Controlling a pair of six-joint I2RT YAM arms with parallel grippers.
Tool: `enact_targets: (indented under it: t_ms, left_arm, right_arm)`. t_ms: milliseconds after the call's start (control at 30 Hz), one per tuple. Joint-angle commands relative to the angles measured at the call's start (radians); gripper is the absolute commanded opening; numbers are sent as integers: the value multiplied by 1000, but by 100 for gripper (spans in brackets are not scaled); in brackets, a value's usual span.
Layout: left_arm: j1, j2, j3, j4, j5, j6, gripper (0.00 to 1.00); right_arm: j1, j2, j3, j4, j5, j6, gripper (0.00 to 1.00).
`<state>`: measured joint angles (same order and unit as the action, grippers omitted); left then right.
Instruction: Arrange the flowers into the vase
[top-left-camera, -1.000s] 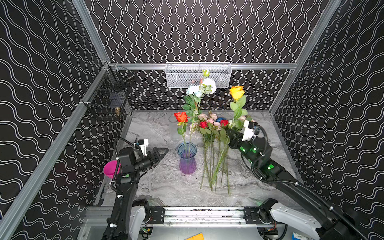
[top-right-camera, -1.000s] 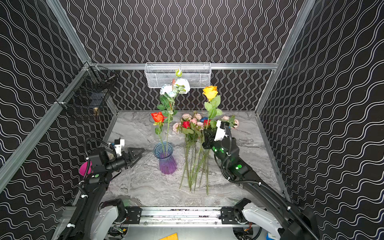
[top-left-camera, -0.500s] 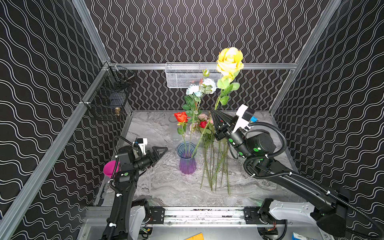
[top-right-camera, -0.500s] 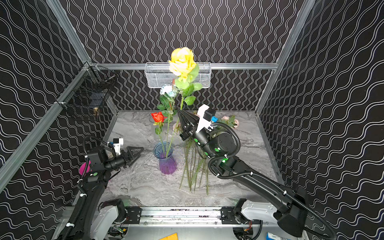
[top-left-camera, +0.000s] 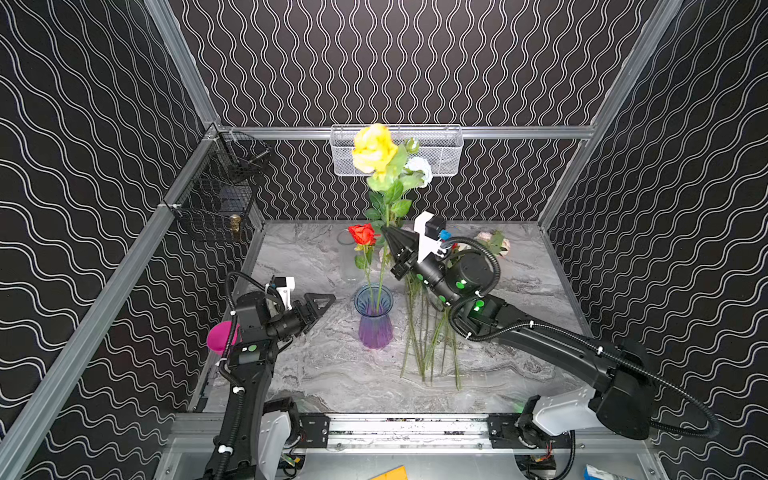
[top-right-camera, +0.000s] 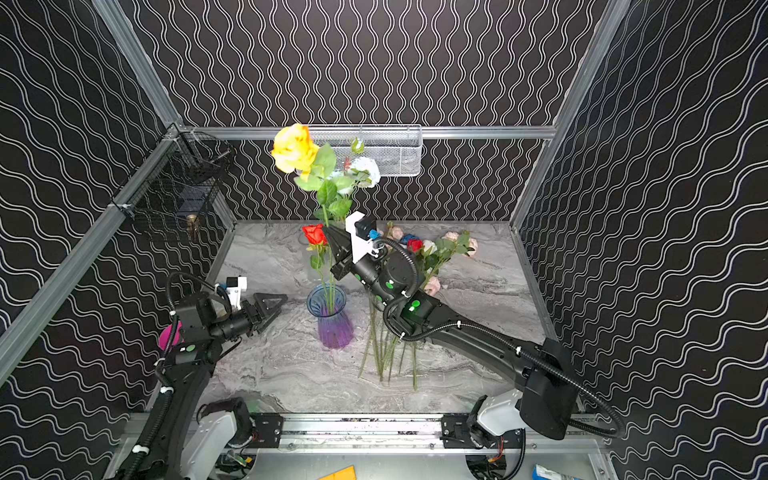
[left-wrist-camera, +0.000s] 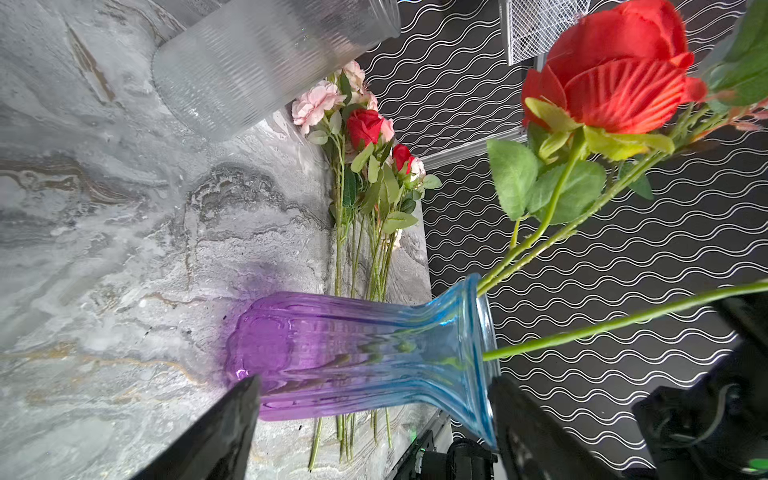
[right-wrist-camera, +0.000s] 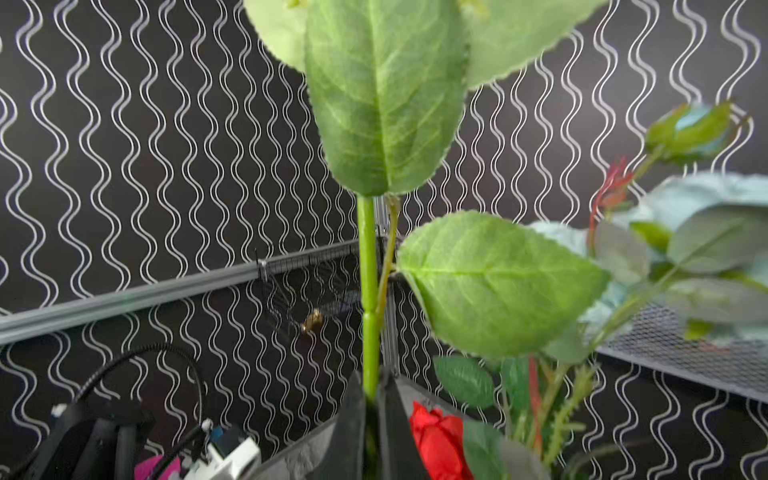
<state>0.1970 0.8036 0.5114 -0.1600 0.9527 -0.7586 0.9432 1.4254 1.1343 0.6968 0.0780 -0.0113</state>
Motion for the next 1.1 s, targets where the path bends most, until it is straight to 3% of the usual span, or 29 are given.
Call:
enact_targets:
  t_ms: [0,367,1067]
  left_arm:
    - [3,-7,7,4,7,10,90]
    - [4,-3,7,-3,2,15,90]
    - [7,3,6,-5,-4,16,90]
  right_arm:
    - [16,-1,-25,20,14,0,4]
    - [45,-27,-66,-28,67,24,26]
    - [73,-112,-108,-26,96,21,32]
